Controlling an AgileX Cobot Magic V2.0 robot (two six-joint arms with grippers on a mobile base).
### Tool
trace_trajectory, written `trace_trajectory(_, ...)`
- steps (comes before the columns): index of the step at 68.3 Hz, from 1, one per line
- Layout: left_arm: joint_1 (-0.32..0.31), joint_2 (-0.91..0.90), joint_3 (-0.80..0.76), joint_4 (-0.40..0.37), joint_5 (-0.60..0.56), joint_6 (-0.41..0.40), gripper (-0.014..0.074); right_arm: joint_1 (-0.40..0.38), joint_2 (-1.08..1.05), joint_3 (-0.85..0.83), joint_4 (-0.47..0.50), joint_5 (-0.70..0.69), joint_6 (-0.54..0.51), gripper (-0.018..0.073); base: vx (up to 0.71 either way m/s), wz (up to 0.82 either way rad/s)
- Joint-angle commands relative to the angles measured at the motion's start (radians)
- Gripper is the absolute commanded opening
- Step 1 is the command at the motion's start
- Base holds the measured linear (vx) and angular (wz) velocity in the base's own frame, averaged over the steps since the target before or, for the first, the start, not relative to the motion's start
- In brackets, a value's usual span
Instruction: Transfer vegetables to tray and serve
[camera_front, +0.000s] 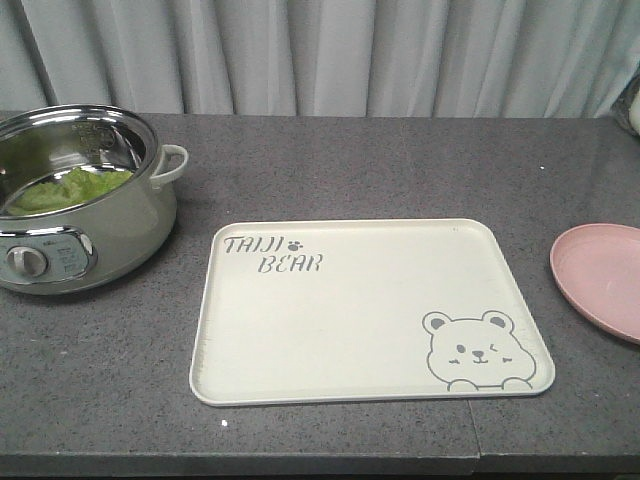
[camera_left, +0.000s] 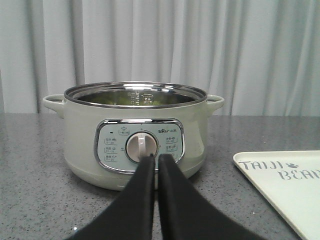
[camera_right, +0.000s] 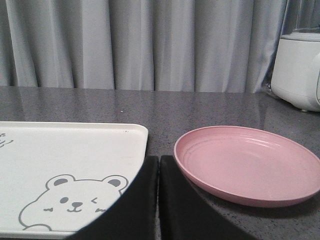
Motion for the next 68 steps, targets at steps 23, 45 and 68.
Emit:
trace_trajectory(23, 0.002, -0.015, 0.026, -0.008, -0.08, -0.006, -0.0008, -0.005, -0.002, 0.005, 0.002, -0.086, 0.001, -0.0007, 0.0, 0.0)
trace_trajectory(45, 0.001, 0.006, -0.216, -0.012, 0.039, -0.03, -0.0008, -0.005, 0.027, -0.26, 0.042, 0.155, -0.004, -0.0007, 0.0, 0.0)
trace_trajectory(68, 0.001, 0.353, -0.739, -0.009, 0.409, -0.027, -0.0007, -0.005, 0.341, -0.676, 0.027, 0.404, -0.008, -0.0007, 0.0, 0.0)
